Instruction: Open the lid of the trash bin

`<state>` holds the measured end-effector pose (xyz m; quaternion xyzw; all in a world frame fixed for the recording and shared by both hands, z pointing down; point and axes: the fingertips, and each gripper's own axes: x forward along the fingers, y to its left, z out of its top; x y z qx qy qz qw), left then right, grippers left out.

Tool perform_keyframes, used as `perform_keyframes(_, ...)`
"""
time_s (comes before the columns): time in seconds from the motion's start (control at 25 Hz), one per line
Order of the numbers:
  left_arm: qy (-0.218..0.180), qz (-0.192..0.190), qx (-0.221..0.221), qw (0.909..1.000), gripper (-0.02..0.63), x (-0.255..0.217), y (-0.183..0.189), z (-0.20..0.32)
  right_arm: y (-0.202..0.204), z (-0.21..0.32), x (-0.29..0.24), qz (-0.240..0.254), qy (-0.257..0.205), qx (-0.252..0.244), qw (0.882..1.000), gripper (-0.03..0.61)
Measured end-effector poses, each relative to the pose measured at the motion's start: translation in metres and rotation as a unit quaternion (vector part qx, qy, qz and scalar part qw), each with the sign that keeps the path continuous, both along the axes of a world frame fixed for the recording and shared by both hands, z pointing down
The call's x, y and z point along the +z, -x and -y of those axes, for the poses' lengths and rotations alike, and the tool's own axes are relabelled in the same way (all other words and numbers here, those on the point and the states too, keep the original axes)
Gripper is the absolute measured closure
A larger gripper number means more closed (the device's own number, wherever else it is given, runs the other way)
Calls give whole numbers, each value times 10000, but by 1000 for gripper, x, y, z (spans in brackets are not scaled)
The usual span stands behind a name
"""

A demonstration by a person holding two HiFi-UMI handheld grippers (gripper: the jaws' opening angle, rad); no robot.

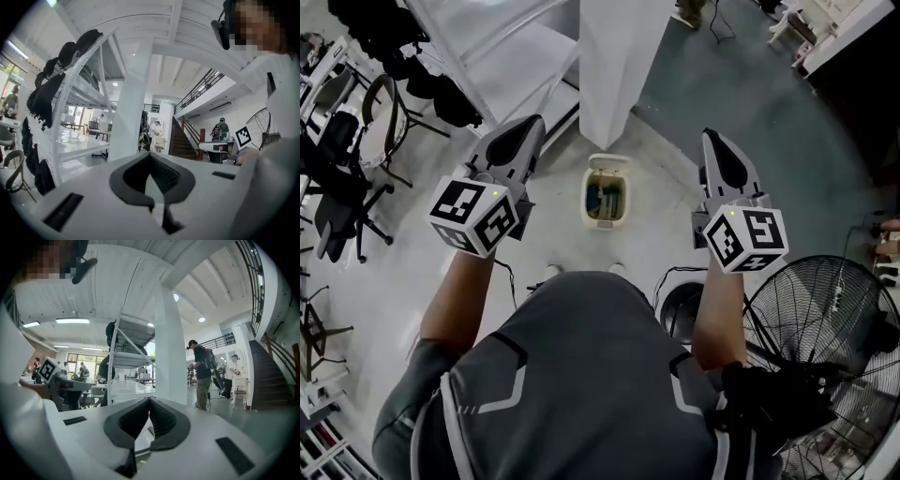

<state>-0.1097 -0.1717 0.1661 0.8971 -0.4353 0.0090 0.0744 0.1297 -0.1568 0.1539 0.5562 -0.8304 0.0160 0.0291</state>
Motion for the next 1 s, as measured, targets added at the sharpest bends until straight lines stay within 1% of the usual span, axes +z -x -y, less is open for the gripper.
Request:
perform_keyframes(0.12, -71, -38, -121, 9999, 606, -3, 2, -1, -1, 0, 0, -22, 18, -5, 10000, 553)
perform_keyframes(0.28, -46, -46, -408, 9991, 606, -2, 9, 2, 0, -2, 2, -38, 38, -53, 10000, 553)
perform_keyframes(0.36, -87, -62, -437, 9990, 606, -3, 11, 4, 2, -1, 2, -74, 58, -61, 9999, 554)
perform_keyframes(0.52, -196, 143, -527, 9983, 606, -6, 12, 5, 2, 0, 0, -111, 70, -49, 9999, 554)
perform_keyframes(0.8, -191, 39, -407, 9990, 606, -9, 8, 0, 4, -2, -2, -123, 19, -84, 9999, 553)
perform_keyframes(1.0, -245, 23, -451, 9987, 606, -9, 8, -3, 2, -3, 2, -97, 40, -54, 9999, 552)
